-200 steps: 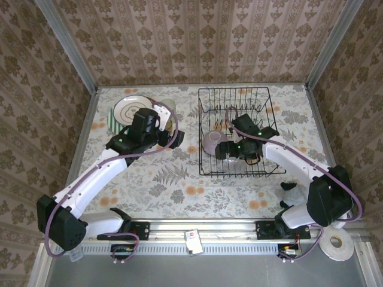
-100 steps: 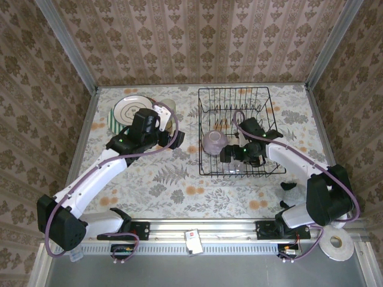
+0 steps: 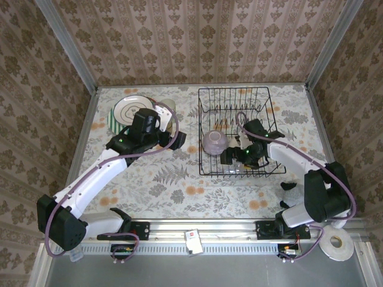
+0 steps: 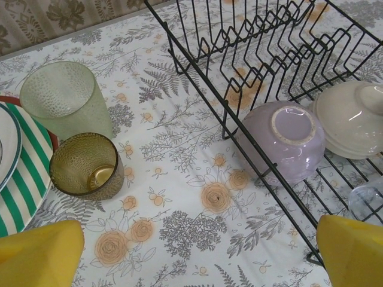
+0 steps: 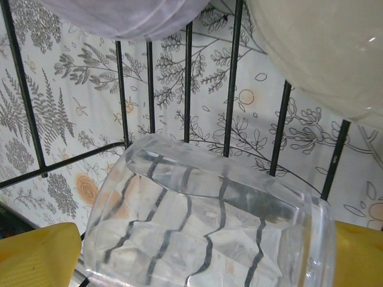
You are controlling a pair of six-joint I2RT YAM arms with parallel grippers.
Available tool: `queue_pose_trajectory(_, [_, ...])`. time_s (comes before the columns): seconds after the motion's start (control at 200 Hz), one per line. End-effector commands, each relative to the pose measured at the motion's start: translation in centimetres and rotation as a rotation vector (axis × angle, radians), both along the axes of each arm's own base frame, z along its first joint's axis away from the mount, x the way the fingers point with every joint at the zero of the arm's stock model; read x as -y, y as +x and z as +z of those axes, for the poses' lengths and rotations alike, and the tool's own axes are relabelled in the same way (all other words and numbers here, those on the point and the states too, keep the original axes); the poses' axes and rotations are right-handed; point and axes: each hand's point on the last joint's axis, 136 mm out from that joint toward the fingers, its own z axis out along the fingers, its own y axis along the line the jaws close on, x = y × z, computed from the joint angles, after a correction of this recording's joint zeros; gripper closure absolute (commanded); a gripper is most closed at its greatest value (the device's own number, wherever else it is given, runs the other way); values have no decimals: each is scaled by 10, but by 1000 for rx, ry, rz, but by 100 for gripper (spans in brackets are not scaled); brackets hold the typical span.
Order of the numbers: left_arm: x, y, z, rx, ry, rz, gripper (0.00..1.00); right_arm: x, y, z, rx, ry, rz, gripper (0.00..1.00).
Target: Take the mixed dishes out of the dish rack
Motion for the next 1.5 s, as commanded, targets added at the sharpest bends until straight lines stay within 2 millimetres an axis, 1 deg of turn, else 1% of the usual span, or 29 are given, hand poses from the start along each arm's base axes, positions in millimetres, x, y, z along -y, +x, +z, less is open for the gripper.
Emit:
queue_pose_trajectory(0.0, [7, -1, -5, -20, -23, -21, 0, -4, -5, -9, -17, -11, 42, 0])
queue_pose_trajectory(0.11, [8, -1, -8, -27, -15, -24, 0, 1, -3, -13, -2, -108, 52, 0])
queue_pose_trajectory(0.235, [8, 0, -10, -30, -13, -24, 0, -3, -3, -13, 4, -121, 46, 1])
queue_pose_trajectory(0.325, [8, 0, -11, -32, -12, -23, 0, -2, -1, -10, 21, -155, 37, 9])
queue_pose_trajectory(0.375, [7, -1, -11, -33, -10, -23, 0, 0, 0, -4, 45, -176, 32, 13])
queue_pose_trajectory(0.485, [7, -1, -12, -32, -7, -24, 0, 6, 8, 14, 115, -209, 5, 24])
queue_pose_trajectory(0.56, [7, 0, -13, -31, -4, -21, 0, 10, 12, 24, 152, -227, -10, 29])
queue_pose_trajectory(0.635, [7, 0, -13, -31, -3, -21, 0, 15, 13, 31, 169, -258, -16, 33])
queue_pose_trajectory(0.675, [6, 0, -13, -31, -1, -19, 0, 19, 14, 33, 177, -293, -17, 35])
queue_pose_trajectory(0.685, [6, -1, -13, -31, -1, -21, 0, 20, 14, 41, 203, -295, -20, 35])
queue_pose_trajectory(0.71, [6, 0, -13, -31, 1, -19, 0, 26, 14, 47, 222, -326, -24, 37])
queue_pose_trajectory(0.8, [5, -1, -14, -29, 7, -18, 0, 44, 13, 56, 252, -450, -31, 39])
queue_pose_trajectory(0.845, [4, -1, -15, -32, 8, -18, 0, 56, 13, 57, 259, -540, -31, 40])
queue_pose_trajectory(0.915, [5, 0, -16, -31, 10, -17, 0, 71, 11, 53, 248, -657, -16, 42])
queue_pose_trajectory(0.94, [4, 0, -16, -32, 11, -17, 0, 75, 10, 54, 250, -687, -12, 42])
queue_pose_trajectory(0.955, [4, 0, -16, -32, 11, -17, 0, 78, 10, 47, 229, -719, 2, 42])
queue_pose_trajectory(0.99, [4, 0, -15, -32, 11, -17, 0, 84, 9, 45, 220, -771, 10, 42])
queue_pose_trajectory(1.06, [4, -1, -15, -30, 12, -16, 0, 96, 9, 44, 214, -858, 19, 42])
queue_pose_trajectory(1.165, [4, 0, -16, -30, 14, -16, 0, 108, 9, 42, 208, -954, 36, 43])
queue_pose_trajectory(1.225, [4, -1, -16, -30, 15, -17, 0, 112, 10, 41, 199, -1008, 48, 43])
queue_pose_trajectory(1.325, [3, -1, -16, -30, 16, -14, 0, 114, 15, 42, 204, -1103, 86, 44])
queue_pose_trajectory(1.415, [2, -2, -16, -29, 20, -13, 0, 112, 17, 39, 187, -1133, 115, 44])
queue_pose_trajectory(1.495, [1, -2, -17, -26, 20, -13, 0, 115, 20, 38, 178, -1172, 117, 44])
